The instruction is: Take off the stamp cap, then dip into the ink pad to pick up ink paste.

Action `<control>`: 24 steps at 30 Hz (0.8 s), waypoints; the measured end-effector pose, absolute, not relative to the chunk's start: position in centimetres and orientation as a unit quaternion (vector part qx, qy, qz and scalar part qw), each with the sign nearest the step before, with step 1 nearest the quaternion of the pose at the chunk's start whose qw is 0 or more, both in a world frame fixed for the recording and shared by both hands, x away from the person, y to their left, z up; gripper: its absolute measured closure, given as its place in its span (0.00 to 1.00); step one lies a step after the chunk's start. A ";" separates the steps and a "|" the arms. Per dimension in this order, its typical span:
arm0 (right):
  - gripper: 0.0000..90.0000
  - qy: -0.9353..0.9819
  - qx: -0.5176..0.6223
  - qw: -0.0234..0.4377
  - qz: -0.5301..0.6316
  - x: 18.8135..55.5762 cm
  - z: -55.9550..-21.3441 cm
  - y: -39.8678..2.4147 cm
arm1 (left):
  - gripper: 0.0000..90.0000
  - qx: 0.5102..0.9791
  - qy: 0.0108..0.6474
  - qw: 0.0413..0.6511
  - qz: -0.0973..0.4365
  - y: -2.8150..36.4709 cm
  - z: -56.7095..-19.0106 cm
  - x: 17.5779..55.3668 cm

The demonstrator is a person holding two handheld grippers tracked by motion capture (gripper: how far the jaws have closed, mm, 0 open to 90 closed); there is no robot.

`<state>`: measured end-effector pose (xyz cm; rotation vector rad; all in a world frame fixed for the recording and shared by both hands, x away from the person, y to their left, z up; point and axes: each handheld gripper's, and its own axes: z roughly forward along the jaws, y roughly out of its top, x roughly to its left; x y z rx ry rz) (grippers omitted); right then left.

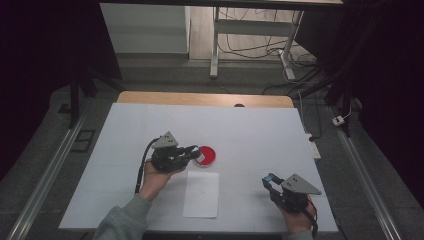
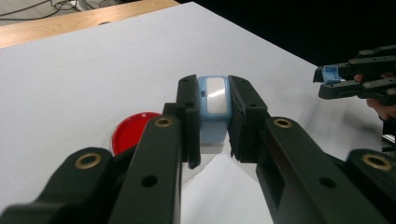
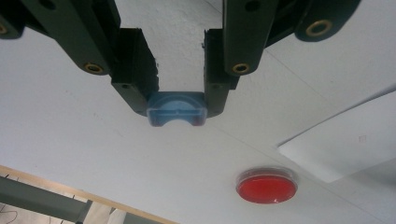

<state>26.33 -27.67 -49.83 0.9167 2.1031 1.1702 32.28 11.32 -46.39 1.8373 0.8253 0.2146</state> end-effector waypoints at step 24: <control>0.73 0.784 0.343 0.281 0.434 26.5 -49.9 -27.7 | 0.84 0.781 0.344 0.514 0.090 10.2 -46.9 34.5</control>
